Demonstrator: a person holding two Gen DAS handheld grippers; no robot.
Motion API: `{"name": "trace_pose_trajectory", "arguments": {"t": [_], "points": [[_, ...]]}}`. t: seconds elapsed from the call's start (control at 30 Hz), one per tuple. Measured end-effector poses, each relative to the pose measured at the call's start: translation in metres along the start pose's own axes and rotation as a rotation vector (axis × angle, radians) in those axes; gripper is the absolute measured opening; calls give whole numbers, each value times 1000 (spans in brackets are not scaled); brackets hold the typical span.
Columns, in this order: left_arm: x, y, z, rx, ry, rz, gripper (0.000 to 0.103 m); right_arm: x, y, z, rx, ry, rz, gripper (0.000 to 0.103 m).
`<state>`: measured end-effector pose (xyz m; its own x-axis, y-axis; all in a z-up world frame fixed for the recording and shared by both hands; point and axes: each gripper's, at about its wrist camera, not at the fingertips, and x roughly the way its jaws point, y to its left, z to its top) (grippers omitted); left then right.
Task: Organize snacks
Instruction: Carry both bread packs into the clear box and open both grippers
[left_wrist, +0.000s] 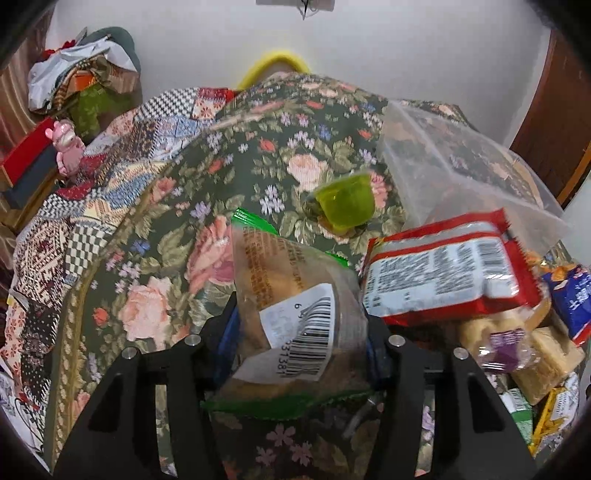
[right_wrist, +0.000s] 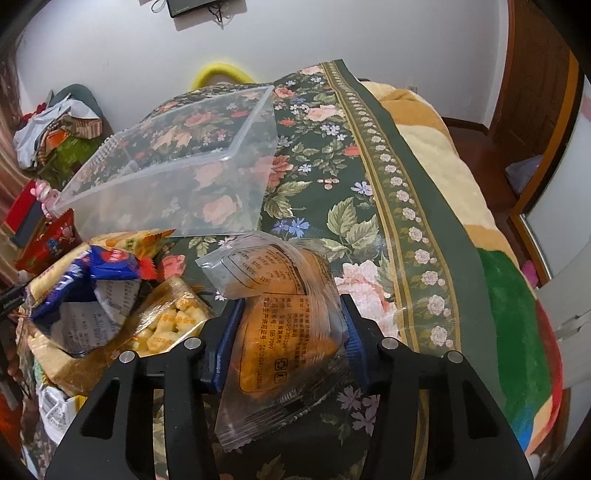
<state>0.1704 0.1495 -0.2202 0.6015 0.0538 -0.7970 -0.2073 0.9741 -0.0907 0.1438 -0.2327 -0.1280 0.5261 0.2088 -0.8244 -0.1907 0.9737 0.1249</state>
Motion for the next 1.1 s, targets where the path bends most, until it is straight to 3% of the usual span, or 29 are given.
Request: {"name": "trace_pose_trajectory", "arguments": {"t": [0.57, 0.9, 1.1], "points": [[-77, -41, 54, 58, -200, -93, 54, -57, 16, 46, -39, -197, 34, 47], [-74, -83, 86, 104, -220, -173, 54, -59, 46, 74, -100, -273, 86, 47], [-52, -104, 103, 140, -196, -193, 54, -42, 58, 86, -117, -261, 108, 47]]}}
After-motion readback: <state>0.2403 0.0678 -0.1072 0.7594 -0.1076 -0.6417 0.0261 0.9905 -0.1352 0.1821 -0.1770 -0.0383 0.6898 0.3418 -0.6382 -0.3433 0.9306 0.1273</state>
